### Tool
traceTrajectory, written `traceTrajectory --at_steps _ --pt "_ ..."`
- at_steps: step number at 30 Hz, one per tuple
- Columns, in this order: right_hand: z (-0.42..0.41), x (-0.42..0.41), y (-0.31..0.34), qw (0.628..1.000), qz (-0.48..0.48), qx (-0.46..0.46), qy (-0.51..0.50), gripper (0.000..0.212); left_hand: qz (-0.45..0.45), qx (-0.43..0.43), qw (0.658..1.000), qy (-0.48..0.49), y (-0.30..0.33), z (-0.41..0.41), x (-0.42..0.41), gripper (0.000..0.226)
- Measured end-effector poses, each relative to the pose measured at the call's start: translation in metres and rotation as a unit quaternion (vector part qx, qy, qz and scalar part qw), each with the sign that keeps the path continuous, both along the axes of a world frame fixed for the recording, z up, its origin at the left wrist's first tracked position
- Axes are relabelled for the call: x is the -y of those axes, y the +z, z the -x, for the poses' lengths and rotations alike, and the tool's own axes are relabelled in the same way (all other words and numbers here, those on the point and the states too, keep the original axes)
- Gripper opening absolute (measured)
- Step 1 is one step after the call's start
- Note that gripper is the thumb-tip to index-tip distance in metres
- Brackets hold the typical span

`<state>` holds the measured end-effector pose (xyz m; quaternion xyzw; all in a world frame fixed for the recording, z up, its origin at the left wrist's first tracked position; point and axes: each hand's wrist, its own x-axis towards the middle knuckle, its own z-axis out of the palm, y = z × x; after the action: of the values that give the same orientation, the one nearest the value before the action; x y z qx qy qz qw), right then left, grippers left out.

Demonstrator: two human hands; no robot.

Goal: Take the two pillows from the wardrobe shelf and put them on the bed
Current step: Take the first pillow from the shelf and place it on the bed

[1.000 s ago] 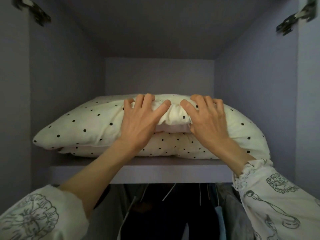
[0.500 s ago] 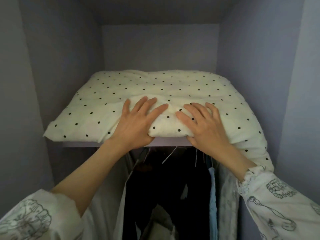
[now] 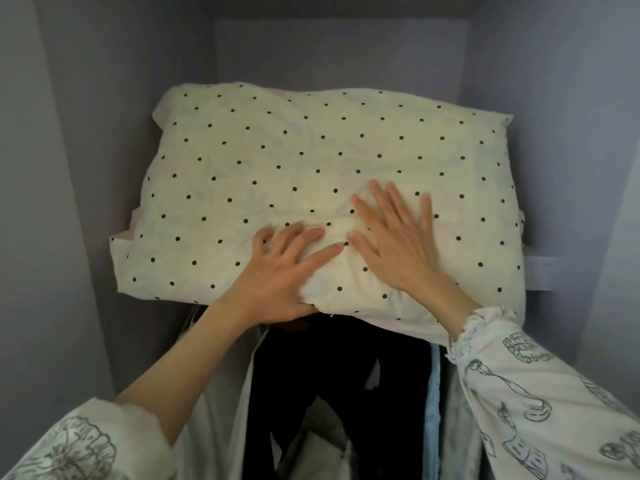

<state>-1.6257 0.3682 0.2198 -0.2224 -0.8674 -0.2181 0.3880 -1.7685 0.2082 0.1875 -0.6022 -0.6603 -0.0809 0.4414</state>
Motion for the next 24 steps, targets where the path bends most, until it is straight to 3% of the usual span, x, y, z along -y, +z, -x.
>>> traceTrajectory --at_steps 3,7,16,24 --pt "0.015 -0.001 0.008 1.000 -0.009 -0.025 -0.017 0.061 0.015 0.014 0.999 -0.043 0.011 0.012 0.001 0.072" --pt "0.022 -0.002 -0.002 0.998 -0.042 -0.042 -0.017 0.059 -0.043 0.055 0.997 -0.027 0.038 0.030 -0.007 0.057" --pt "0.015 -0.008 -0.028 0.994 -0.076 -0.081 -0.003 0.058 -0.087 0.041 0.994 0.050 0.120 0.049 -0.053 0.068" --pt "0.014 -0.010 -0.026 0.995 -0.060 -0.082 0.001 0.056 -0.106 0.046 0.993 0.029 0.086 0.041 -0.052 0.065"
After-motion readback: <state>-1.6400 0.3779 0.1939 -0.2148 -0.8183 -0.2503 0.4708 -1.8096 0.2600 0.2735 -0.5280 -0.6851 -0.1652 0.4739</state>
